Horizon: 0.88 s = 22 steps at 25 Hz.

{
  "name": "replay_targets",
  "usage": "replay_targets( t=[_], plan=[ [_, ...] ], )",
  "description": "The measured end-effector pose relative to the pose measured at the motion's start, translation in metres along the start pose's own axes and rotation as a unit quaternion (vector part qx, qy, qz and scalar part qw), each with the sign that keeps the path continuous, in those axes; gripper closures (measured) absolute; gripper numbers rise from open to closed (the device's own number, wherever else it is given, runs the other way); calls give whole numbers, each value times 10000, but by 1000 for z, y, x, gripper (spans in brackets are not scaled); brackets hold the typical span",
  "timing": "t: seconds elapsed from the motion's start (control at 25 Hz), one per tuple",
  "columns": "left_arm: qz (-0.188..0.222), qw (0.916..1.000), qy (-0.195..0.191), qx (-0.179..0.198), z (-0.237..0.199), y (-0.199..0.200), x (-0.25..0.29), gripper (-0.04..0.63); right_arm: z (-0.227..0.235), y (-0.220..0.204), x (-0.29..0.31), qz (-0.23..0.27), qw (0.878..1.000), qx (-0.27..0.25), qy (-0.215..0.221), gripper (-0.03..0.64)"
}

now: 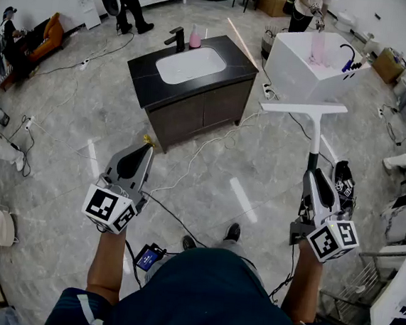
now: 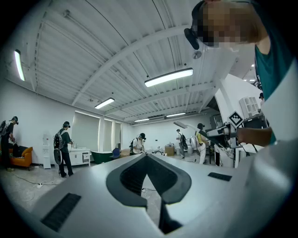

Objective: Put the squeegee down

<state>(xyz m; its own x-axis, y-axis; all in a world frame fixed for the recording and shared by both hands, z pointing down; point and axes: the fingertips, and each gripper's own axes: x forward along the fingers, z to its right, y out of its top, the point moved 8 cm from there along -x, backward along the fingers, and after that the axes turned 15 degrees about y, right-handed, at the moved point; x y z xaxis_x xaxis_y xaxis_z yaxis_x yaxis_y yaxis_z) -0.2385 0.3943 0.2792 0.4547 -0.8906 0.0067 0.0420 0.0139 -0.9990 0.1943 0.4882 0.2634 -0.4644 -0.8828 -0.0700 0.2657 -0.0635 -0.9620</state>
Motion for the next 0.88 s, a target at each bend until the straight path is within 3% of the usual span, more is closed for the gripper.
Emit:
replay_targets(
  t=[0.88],
  plan=[
    [70, 9999, -1, -107, -33, -6, -10, 591, -26, -4, 22, 17, 10000, 55, -6, 514]
  ],
)
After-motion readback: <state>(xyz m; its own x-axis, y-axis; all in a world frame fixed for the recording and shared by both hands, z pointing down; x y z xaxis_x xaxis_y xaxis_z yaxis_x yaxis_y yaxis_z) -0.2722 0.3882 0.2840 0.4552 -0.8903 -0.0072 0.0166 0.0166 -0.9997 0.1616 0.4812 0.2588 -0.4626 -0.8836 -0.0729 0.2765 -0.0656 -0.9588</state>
